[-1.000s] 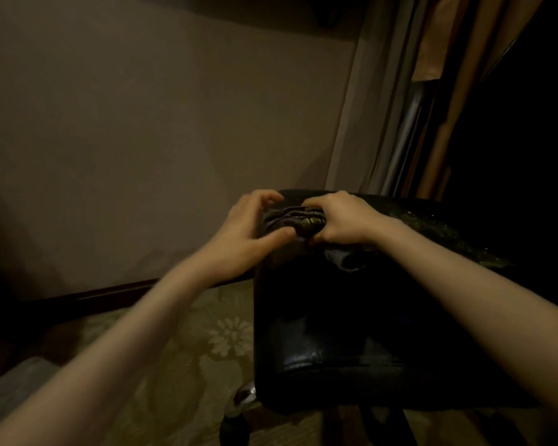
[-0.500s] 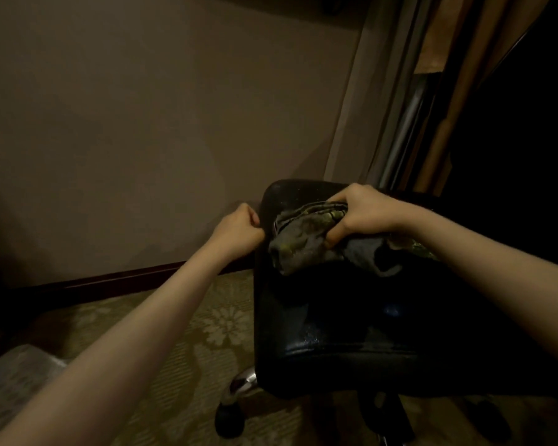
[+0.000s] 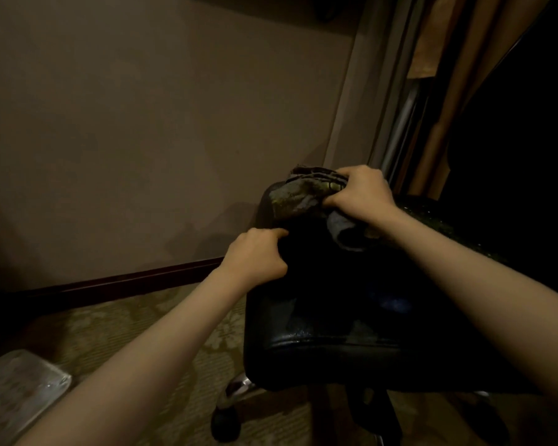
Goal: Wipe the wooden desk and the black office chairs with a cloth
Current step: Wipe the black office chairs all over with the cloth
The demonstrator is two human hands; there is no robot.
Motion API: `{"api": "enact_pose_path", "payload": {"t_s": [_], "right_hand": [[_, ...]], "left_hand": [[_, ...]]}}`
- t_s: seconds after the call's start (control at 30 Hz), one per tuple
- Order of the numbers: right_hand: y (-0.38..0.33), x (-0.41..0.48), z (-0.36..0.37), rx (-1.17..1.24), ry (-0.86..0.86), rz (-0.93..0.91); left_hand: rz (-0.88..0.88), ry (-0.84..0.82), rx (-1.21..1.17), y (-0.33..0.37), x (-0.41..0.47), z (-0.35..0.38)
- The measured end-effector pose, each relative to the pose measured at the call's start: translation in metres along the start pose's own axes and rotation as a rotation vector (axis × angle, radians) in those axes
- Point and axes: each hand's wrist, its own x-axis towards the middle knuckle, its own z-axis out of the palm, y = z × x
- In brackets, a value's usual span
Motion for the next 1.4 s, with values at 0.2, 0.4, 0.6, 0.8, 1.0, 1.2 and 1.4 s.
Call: {"api": "enact_pose_path", "payload": {"t_s": [0.2,0.4,0.6,0.8,1.0,1.2,1.4], "right_hand": [[0.020,-0.012,-0.003,-0.067,-0.230,0.075],[0.025,-0.019,-0.014,-0.045,-0.393,0.056],[0.036,-0.027,-0.030,-0.033,-0.520,0.025],[0.052,-0.036,-0.043,-0.056,-0.559,0.069],[0.074,-0.061,-0.060,-0.064,-0.538,0.022],[0.095,-0.070,-0.074,-0.131,-0.542,0.010],[0.123,-0.077,-0.080,0.065,-0.462,0.049]], "left_hand": [[0.151,-0.026,0.305,0.008,-0.002,-0.008],[0.287,-0.089,0.501,0.024,-0.008,-0.017],[0.427,-0.077,0.597,0.050,-0.018,-0.015],[0.534,-0.115,0.280,0.057,-0.004,-0.033],[0.643,-0.194,0.134,0.078,-0.006,-0.023],[0.762,-0.194,0.111,0.108,-0.010,-0.017],[0.806,-0.149,0.023,0.126,-0.001,-0.010]]}}
